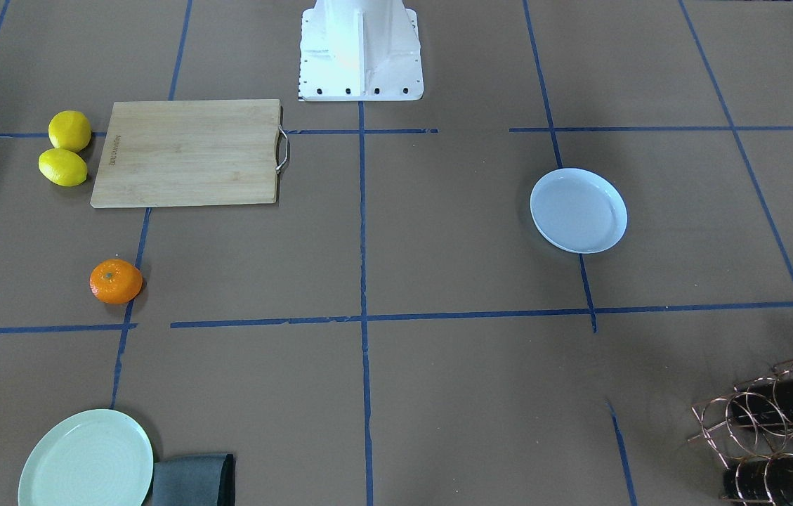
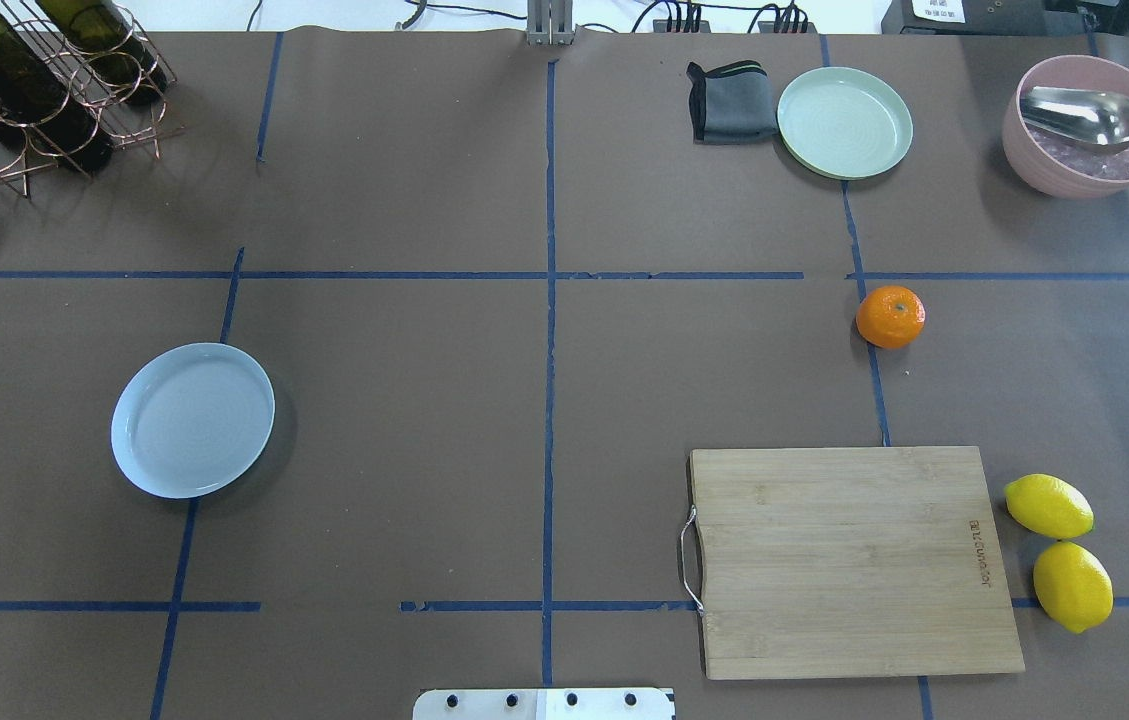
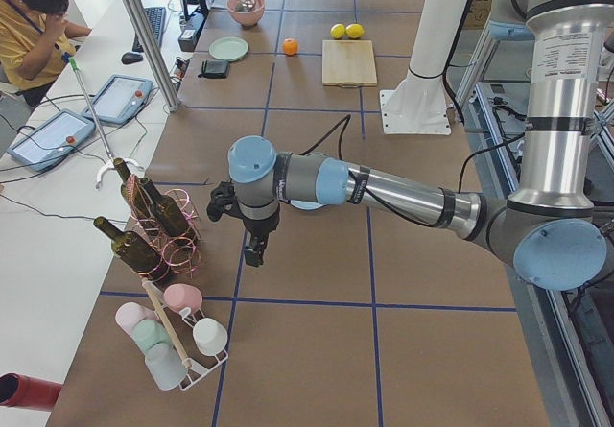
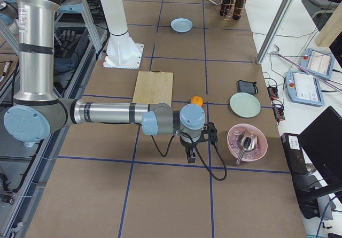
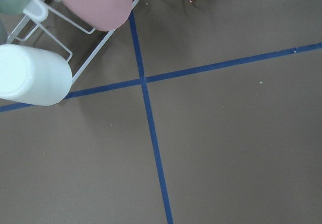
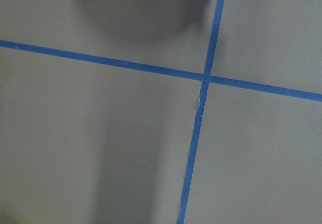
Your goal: Pick orange to plate
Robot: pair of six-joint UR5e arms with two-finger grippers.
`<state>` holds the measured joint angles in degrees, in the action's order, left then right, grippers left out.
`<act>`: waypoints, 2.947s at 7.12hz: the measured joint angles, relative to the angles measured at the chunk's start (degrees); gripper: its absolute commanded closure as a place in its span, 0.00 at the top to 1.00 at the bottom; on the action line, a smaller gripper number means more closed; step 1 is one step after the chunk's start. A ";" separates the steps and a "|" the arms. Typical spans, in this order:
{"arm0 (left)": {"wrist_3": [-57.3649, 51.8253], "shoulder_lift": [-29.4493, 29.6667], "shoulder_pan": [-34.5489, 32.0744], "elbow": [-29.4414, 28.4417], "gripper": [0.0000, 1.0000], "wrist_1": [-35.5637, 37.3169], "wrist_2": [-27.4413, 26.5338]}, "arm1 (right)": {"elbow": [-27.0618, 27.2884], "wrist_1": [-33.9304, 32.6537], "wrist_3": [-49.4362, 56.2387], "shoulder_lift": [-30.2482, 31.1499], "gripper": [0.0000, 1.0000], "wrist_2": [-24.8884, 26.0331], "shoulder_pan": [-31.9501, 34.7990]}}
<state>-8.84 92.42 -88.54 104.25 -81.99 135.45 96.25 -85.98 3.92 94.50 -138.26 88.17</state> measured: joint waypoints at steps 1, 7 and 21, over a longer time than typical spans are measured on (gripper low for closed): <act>0.06 1.92 0.20 -0.69 1.00 -3.46 -0.01 | 1.19 -0.04 -1.89 -0.24 1.00 -0.01 -0.34; 36.07 -3.00 17.60 -1.92 1.00 -37.81 -0.95 | 4.07 -0.07 -6.85 -0.52 1.00 0.62 -3.09; 79.95 -8.84 49.49 -4.71 0.00 -58.36 -26.86 | 4.48 -0.07 -6.91 0.17 1.00 0.70 -3.20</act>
<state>71.11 83.58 -39.04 99.53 -140.36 108.58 100.72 -86.05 -2.99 94.68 -137.56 84.97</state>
